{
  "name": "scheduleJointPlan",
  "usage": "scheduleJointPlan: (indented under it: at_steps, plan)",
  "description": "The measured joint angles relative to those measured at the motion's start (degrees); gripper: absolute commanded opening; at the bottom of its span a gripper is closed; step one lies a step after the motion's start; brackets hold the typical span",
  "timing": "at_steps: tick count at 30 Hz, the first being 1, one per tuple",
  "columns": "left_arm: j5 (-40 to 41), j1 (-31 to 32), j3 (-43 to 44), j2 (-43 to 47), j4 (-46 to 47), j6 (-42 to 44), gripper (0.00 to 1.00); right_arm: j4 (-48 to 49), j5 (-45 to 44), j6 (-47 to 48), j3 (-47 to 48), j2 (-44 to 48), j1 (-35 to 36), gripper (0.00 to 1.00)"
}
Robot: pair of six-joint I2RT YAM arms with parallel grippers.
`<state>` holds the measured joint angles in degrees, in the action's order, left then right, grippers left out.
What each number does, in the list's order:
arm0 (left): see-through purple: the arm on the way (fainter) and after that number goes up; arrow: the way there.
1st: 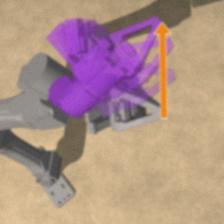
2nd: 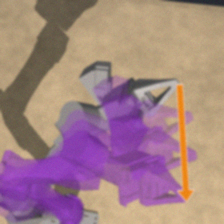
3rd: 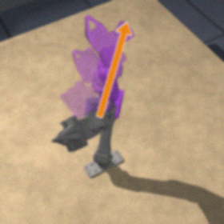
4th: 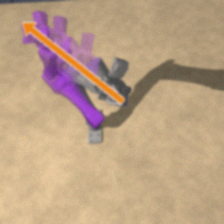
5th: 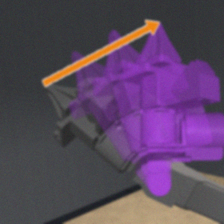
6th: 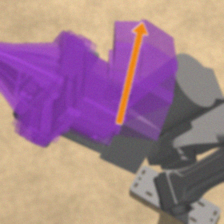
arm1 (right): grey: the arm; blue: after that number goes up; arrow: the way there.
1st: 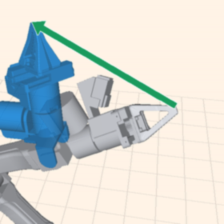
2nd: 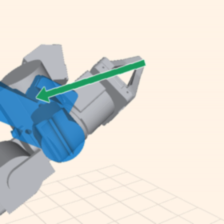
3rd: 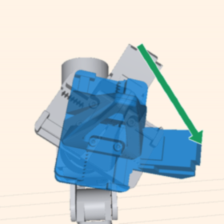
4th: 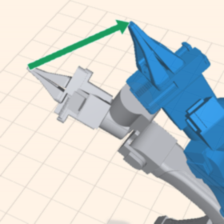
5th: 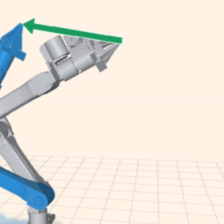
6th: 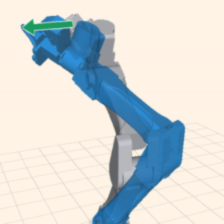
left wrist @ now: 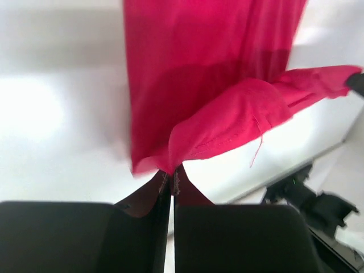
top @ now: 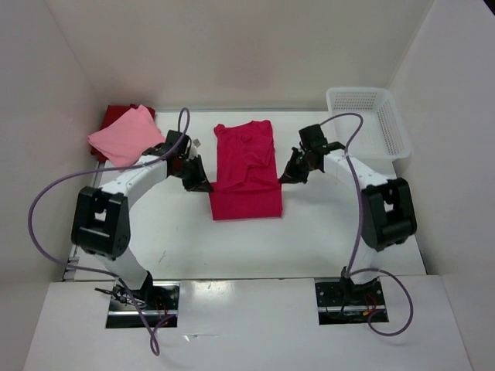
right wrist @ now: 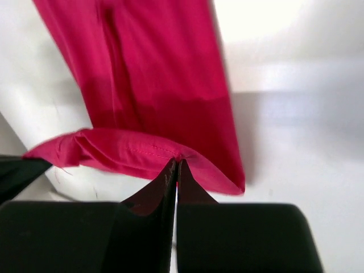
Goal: Fold and stack the t-shirts
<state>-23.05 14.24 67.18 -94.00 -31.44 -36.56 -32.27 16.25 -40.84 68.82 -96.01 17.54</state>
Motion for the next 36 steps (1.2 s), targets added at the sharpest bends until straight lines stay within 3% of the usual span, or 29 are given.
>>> scheduleJointPlan:
  at_steps: [10, 14, 15, 17, 18, 19, 20, 25, 28, 29, 32, 36]
  plan:
    - [4.17, -0.55, 13.53, -17.09, 5.66, 0.59, 0.06, 2.01, -1.22, 5.51, 16.09, -18.18, -4.85, 0.0]
    - [5.14, -1.09, 16.87, -20.87, 7.34, 0.55, 0.11, 1.84, -1.46, 6.8, 19.91, -23.15, -4.85, 0.0]
    - [5.27, -1.18, 17.27, -21.42, 7.65, 0.55, 0.18, 1.88, -1.51, 7.08, 20.9, -24.2, -4.85, 0.0]
    - [5.35, -1.33, 18.1, -22.21, 8.0, 0.61, 0.25, 1.79, -1.68, 7.39, 22.01, -25.16, -4.85, 0.07]
    - [5.44, -1.38, 18.38, -22.45, 8.55, 0.5, 0.29, 1.81, -1.73, 7.52, 22.43, -25.33, -4.85, 0.14]
    - [5.49, -1.51, 18.62, -22.51, 9.05, 0.44, 0.39, 1.75, -1.88, 7.67, 22.84, -25.35, -4.85, 0.27]
    - [5.49, -1.6, 18.8, -22.51, 9.53, 0.5, 0.43, 1.75, -1.95, 7.67, 23.23, -25.35, -4.85, 0.32]
    - [6.1, -2.54, 18.62, -21.24, 12.92, -2.16, 0.5, 1.86, -2.27, 8.39, 23.96, -24.24, -4.85, 0.43]
    - [5.9, -3.08, 16.81, -17.4, 15.58, -4.48, 0.47, 1.62, -2.99, 8.79, 22.97, -21.31, -4.85, 0.41]
    - [5.86, -3.17, 15.87, -15.54, 16.26, -5.11, 0.46, 1.55, -3.17, 8.83, 22.12, -19.63, -4.83, 0.29]
    - [5.38, -1.44, 12.39, -10.36, 19.32, -6.49, 0.45, 2.21, -3.5, 9.16, 18.27, -13.57, -4.17, 0.09]
    - [3.74, 4.94, 4.13, -6.82, 23.23, -8.63, 0.45, 3.65, -2.99, 8.79, 12.09, -9.03, -0.31, 0.04]
